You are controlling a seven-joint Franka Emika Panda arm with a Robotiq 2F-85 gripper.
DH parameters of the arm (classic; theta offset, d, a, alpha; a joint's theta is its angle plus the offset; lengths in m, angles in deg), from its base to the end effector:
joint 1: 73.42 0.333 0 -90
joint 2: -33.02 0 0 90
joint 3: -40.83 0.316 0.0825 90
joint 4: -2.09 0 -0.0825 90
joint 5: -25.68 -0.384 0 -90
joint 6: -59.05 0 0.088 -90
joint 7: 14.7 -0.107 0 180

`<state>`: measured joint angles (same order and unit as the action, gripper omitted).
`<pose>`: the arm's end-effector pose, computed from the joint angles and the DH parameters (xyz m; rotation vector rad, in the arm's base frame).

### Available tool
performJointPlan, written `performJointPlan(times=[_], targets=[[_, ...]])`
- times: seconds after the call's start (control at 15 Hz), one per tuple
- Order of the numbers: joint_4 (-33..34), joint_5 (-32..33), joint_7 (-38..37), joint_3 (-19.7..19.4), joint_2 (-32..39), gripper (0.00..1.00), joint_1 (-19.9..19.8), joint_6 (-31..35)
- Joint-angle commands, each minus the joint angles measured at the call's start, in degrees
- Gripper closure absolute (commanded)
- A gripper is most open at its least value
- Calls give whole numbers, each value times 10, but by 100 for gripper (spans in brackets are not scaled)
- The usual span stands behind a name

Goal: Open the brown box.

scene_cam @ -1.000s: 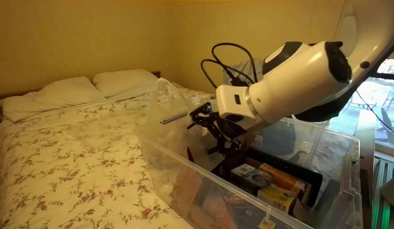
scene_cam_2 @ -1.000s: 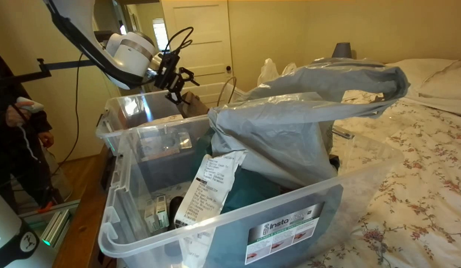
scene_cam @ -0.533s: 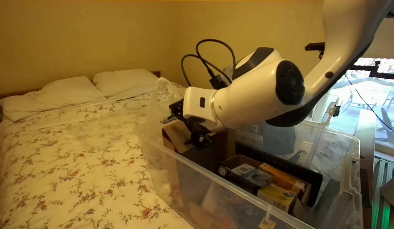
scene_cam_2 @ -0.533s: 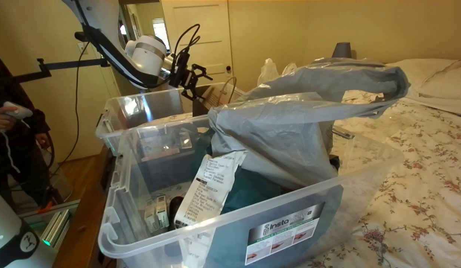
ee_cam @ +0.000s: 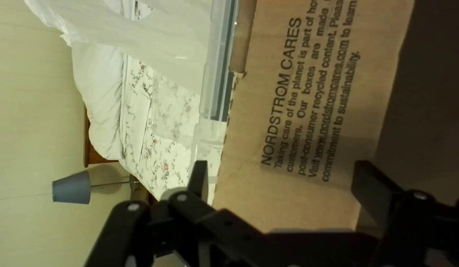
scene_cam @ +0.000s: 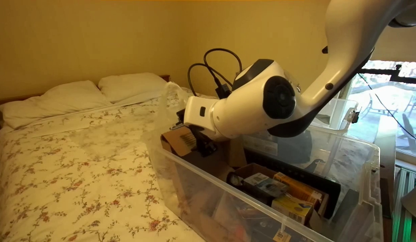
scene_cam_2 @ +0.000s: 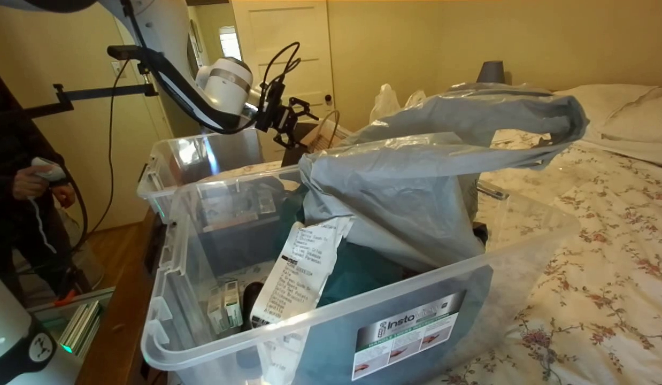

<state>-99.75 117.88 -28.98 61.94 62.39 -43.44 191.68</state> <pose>0.4572 0.4967 0.3038 1.4500 1.7049 0.7714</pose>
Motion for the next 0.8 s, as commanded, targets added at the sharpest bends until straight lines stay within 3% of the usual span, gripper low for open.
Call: performJointPlan(times=[0.0,0.2,0.47,0.73], targets=[[54,28,-21,-11,54,0,19,-16],[45,18,-33,-8,46,0,18,-10],[-98,-9,-102,14,-81,0,-13,29],[-205,-100,-126,38,-192,0,-47,88]])
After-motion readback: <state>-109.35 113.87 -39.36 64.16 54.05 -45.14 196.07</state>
